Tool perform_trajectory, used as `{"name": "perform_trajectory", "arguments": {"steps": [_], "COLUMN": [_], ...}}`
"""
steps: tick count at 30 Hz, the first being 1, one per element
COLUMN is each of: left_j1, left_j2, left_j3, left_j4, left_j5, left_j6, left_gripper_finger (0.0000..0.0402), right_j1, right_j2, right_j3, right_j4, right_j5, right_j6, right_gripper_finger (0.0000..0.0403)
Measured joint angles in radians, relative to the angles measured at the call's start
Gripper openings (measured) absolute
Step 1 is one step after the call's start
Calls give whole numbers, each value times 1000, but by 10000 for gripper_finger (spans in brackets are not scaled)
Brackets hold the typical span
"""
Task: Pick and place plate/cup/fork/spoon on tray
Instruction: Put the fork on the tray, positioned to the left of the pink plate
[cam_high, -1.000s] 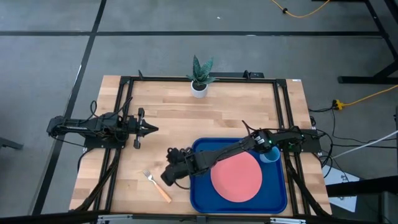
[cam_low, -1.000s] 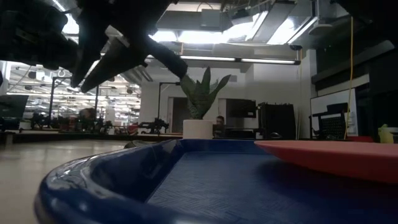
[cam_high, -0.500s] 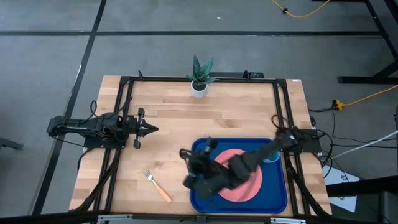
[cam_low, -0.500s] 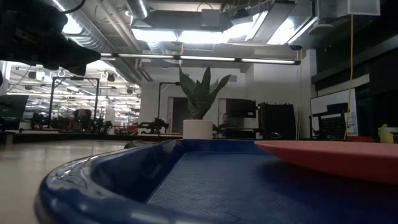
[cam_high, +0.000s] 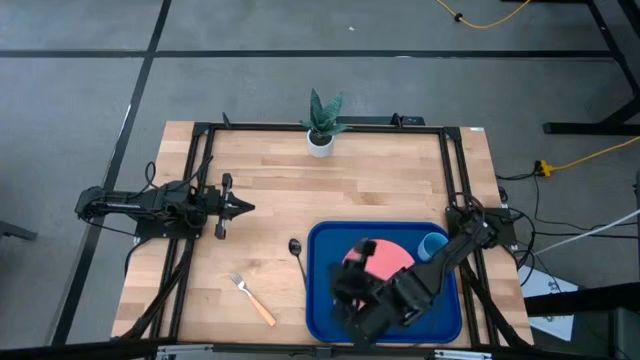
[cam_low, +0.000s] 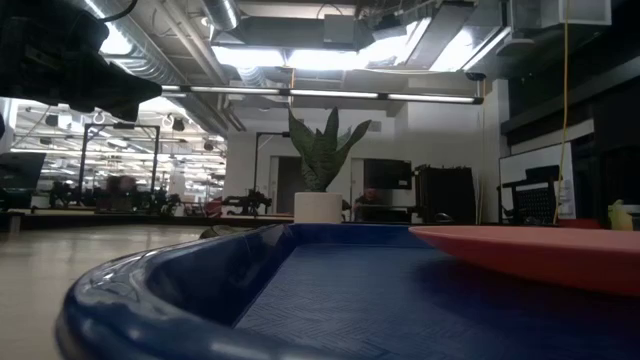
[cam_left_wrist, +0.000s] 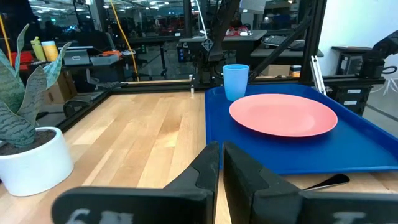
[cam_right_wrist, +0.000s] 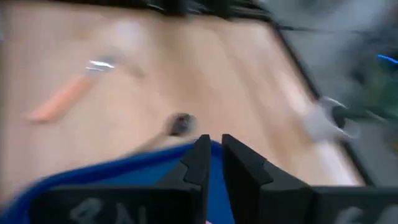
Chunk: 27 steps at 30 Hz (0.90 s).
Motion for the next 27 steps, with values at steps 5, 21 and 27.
{"name": "perform_trajectory", "arguments": {"steps": [5,21,27], "left_j1": [0,0,0], "left_j2": [0,0,0], "left_j3": [0,0,0], "left_j4": [0,0,0], "left_j5": [0,-9,-9], "left_j6": [5,-1,-21], "left_gripper_finger": [14,14,14], "right_j1": [22,-228,-372], "right_j2": [-30,-463,-805], "right_j3": [-117,-1182,-1492], "right_j4": [-145,1535,1598], "right_j5": [112,-878,-869], "right_j6": [214,-619,-479], "right_gripper_finger": [45,45,45]}}
